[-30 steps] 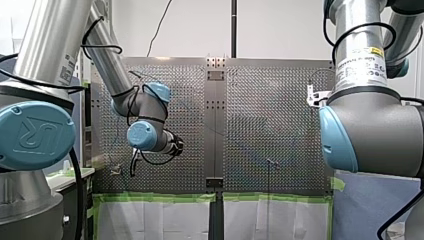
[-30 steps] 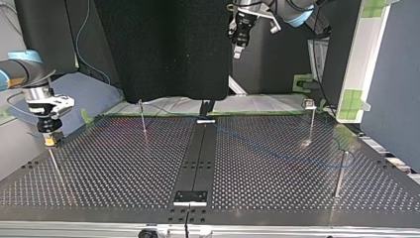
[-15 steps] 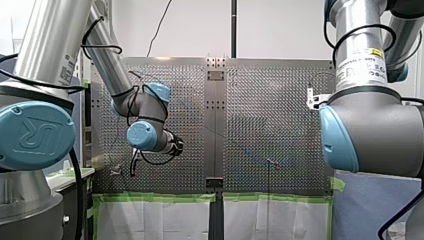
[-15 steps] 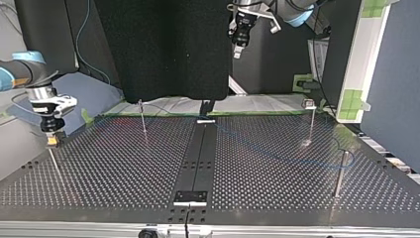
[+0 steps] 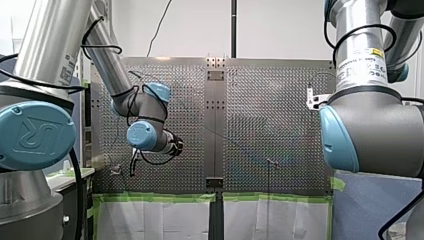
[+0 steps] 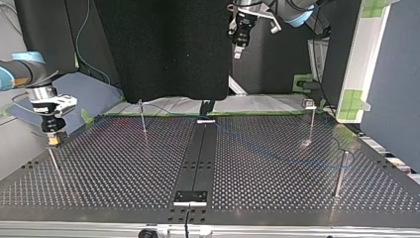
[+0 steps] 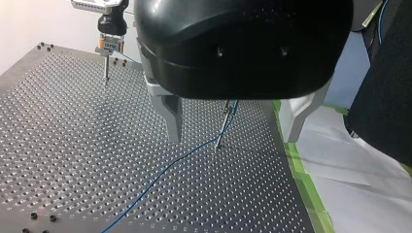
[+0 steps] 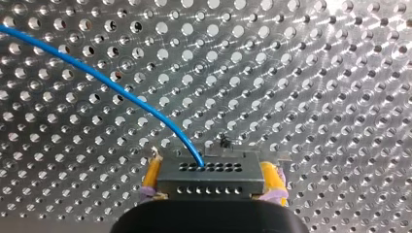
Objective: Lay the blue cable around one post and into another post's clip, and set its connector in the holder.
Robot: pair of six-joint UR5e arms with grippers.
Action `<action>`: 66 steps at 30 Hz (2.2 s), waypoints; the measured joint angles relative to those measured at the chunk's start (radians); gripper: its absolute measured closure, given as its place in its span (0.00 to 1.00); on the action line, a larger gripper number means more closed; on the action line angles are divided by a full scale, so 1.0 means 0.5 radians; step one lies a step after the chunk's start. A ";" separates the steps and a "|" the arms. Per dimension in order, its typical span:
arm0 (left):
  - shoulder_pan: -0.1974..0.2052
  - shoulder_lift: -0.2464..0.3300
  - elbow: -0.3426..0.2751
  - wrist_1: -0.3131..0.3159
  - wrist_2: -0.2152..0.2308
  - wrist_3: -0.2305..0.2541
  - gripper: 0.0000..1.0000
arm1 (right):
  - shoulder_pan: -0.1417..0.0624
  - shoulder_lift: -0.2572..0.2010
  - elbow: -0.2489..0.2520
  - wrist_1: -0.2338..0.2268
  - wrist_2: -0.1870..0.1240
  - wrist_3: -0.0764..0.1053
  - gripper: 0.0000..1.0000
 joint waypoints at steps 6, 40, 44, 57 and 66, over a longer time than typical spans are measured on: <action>0.001 0.000 0.000 -0.006 -0.001 0.002 0.00 | 0.004 -0.004 0.009 0.077 0.055 -0.074 1.00; 0.001 0.000 0.000 -0.022 -0.028 0.012 0.00 | 0.015 -0.072 0.064 0.000 0.135 -0.002 1.00; 0.001 0.000 0.000 -0.023 -0.028 0.012 0.00 | 0.008 -0.073 0.064 -0.001 0.149 0.058 1.00; 0.001 0.000 0.000 -0.024 -0.028 0.013 0.00 | 0.017 -0.075 0.064 -0.005 0.142 0.125 1.00; 0.001 0.000 0.000 -0.024 -0.028 0.018 0.00 | 0.014 -0.090 0.060 -0.005 0.137 0.126 1.00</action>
